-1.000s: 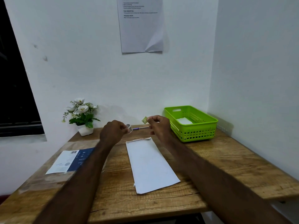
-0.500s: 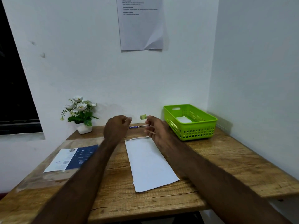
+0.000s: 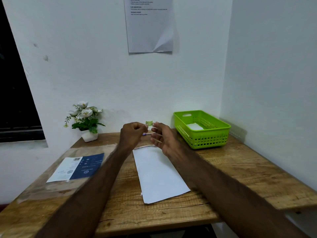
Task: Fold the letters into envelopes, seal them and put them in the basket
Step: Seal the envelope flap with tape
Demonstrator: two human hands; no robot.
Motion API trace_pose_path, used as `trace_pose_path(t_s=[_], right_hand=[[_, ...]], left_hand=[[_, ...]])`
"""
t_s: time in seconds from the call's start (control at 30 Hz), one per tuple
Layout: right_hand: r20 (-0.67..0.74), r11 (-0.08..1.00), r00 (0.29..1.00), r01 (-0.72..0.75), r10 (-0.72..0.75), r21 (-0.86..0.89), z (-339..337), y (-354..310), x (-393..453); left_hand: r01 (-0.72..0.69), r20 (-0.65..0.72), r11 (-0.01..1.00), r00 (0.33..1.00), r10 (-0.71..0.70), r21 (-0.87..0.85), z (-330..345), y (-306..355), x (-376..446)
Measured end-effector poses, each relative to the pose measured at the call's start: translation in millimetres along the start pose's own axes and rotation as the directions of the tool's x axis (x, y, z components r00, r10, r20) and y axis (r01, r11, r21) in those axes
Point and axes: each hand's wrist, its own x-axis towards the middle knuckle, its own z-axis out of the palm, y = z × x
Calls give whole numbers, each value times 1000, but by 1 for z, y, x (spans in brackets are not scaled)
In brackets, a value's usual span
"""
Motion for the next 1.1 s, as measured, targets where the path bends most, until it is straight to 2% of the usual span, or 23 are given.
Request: trace_pose_path(t_s=[0.13, 0.2, 0.27, 0.4, 0.6, 0.77, 0.9, 0.97, 1.1], right_hand=[[-32, 999, 999, 13, -15, -38, 0, 2, -1], [-94, 993, 993, 60, -69, -99, -1, 3, 1], [-124, 981, 983, 113, -133, -159, -1, 3, 3], [-90, 948, 981, 141, -173, -285, -4, 5, 3], [-64, 901, 980, 147, -189, -409, -8, 10, 6], [-151, 908, 975, 89, -164, -409, -7, 13, 13], [-192, 903, 979, -24, -65, -428, -9, 18, 16], [-192, 897, 980, -47, -43, -439, -9, 20, 17], [-226, 884, 973, -58, -55, -464, -10, 20, 16]], left_hand=[[-45, -4, 996, 999, 46, 79, -3, -2, 4], [-103, 5, 977, 995, 104, 188, -7, -5, 7], [-174, 77, 938, 984, 158, 300, -12, -8, 8], [-311, 241, 854, 944, 226, 417, -17, -11, 10], [-394, 327, 788, 909, 258, 473, -18, -12, 12], [-306, 247, 792, 948, 202, 528, -10, -16, 9], [-285, 330, 643, 942, 53, 711, 0, -28, 7], [-260, 321, 582, 947, -2, 771, 4, -33, 6], [-244, 289, 479, 957, -22, 843, 12, -33, 2]])
